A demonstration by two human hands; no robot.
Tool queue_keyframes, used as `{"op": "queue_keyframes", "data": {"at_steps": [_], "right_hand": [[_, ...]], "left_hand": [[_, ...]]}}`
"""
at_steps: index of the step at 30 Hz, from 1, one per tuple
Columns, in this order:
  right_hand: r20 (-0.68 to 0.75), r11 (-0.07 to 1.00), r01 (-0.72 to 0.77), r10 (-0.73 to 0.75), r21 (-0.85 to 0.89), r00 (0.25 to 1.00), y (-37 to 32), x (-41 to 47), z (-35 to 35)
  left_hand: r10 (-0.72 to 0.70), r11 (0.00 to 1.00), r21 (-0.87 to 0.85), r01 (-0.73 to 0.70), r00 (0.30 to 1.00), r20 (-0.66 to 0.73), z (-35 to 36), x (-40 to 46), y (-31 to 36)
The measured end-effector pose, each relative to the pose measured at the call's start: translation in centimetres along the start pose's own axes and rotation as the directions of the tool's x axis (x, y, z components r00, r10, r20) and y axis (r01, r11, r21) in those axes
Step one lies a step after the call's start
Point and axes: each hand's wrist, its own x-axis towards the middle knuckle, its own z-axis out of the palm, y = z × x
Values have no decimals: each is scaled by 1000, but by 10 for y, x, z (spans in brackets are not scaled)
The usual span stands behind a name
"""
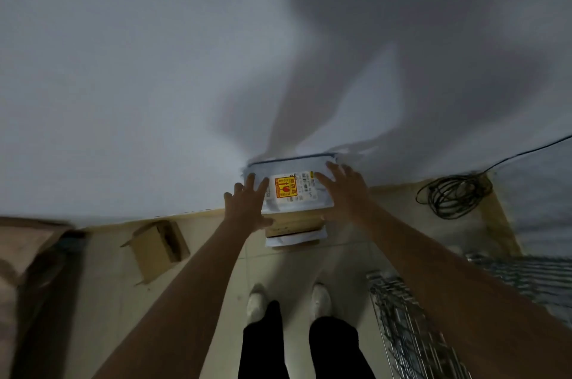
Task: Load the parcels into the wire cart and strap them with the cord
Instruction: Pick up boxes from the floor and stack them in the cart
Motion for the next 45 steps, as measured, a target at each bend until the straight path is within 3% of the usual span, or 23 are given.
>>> {"op": "queue_keyframes", "data": {"at_steps": [6, 15, 18, 24, 33, 38, 45], "right_hand": [[-53, 995, 99, -99, -6, 994, -8, 24, 13], [-171, 991, 127, -133, -45, 976, -10, 29, 15], [-127, 988, 139, -146, -63, 981, -15, 39, 13], [-149, 985, 160, -167, -56, 975, -17, 48, 11], [-181, 997, 69, -71, -17, 981, -3, -27, -41], [-165, 984, -174, 179, 45, 970, 11, -135, -60], [-191, 846, -518, 534, 130, 824, 18, -312, -62]], "left_hand": [[44, 999, 29, -45, 999, 25, 9, 30, 9], [138, 966, 236, -104, 982, -132, 17, 36, 12], [215, 956, 228, -186, 970, -111, 11, 51, 18], [225, 951, 239, -195, 969, -105, 4, 57, 22], [352, 896, 311, -315, 933, -69, -63, 13, 43], [581, 757, 399, -517, 812, -51, -113, -30, 94], [845, 481, 499, -721, 534, -42, -159, -125, 197]]}}
